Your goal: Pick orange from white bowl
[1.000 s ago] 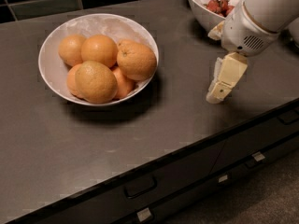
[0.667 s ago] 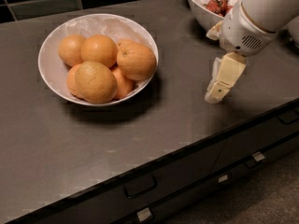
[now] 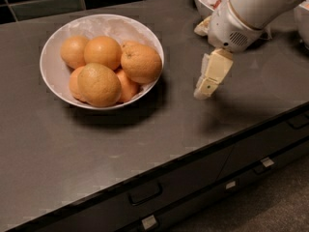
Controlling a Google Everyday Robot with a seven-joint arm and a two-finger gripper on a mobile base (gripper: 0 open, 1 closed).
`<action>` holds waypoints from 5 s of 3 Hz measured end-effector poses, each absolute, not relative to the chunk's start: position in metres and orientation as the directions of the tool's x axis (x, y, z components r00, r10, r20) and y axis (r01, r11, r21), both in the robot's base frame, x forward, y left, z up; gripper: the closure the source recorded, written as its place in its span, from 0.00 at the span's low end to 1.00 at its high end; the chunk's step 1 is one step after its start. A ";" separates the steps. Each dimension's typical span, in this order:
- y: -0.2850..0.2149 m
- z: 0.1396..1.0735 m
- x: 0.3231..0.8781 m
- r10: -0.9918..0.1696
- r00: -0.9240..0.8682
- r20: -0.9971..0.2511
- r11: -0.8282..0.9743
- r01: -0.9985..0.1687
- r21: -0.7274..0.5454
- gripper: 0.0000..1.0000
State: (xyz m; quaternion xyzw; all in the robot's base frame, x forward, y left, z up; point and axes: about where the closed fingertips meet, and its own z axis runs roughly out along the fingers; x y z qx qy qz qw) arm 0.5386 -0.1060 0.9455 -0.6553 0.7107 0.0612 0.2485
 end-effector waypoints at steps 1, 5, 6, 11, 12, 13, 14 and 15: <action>-0.083 0.947 0.554 -0.880 0.023 -0.475 0.116 -0.958 -0.261 0.00; 0.003 0.968 0.552 -0.710 0.238 -0.663 0.004 -0.940 -0.342 0.00; 0.006 0.967 0.546 -0.705 0.235 -0.669 0.009 -0.940 -0.340 0.03; 0.029 0.940 0.550 -0.678 0.226 -0.699 -0.035 -0.961 -0.276 0.22; 0.029 0.940 0.550 -0.678 0.225 -0.699 -0.035 -0.961 -0.276 0.23; 0.031 0.935 0.552 -0.681 0.219 -0.699 -0.022 -0.960 -0.280 0.42; 0.031 0.935 0.552 -0.681 0.219 -0.699 -0.022 -0.960 -0.280 0.65; 0.031 0.935 0.552 -0.681 0.219 -0.699 -0.022 -0.960 -0.280 0.88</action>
Offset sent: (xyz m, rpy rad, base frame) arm 0.0482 0.0629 0.0008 0.1578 -0.0826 0.0598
